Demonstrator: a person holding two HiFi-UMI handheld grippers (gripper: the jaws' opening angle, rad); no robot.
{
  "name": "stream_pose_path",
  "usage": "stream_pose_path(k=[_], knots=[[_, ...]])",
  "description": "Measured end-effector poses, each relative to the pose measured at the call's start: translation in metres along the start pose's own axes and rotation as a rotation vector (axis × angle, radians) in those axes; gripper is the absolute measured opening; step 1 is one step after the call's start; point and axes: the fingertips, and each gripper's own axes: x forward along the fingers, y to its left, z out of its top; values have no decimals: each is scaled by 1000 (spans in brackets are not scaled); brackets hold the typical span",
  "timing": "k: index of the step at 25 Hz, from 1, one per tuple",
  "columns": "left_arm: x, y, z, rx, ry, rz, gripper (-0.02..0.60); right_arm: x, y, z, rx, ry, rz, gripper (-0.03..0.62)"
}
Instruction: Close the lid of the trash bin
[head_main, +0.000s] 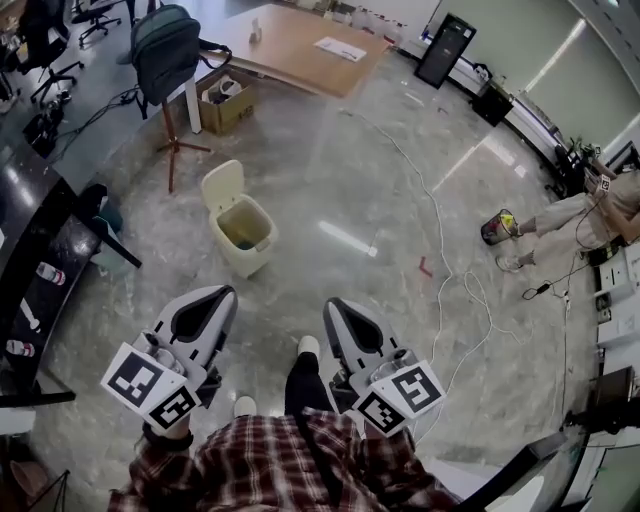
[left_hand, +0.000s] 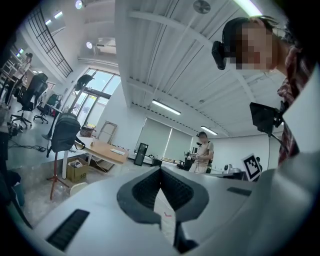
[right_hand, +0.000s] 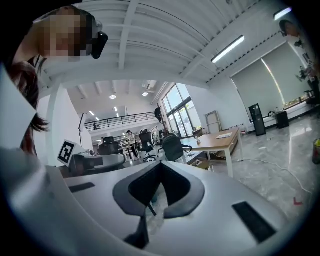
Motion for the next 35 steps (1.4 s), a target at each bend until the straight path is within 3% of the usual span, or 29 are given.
stream_pose_path(k=[9,15,21,26,35], knots=[[140,7,29,-3,-73,138,11,33,-133,63,-54,59,134,12],[192,15,33,16,-79,226,11,51,-205,72,-20,87,183,12],[199,57,33,-8,-69,331,11,103,-226,60,30,138,241,12],[216,123,41,-27,-98,393,11,178,-233,60,-1,179,311,12],[250,243,97,-8,-170,454,11,329,-231,99,-89,197,432,12]])
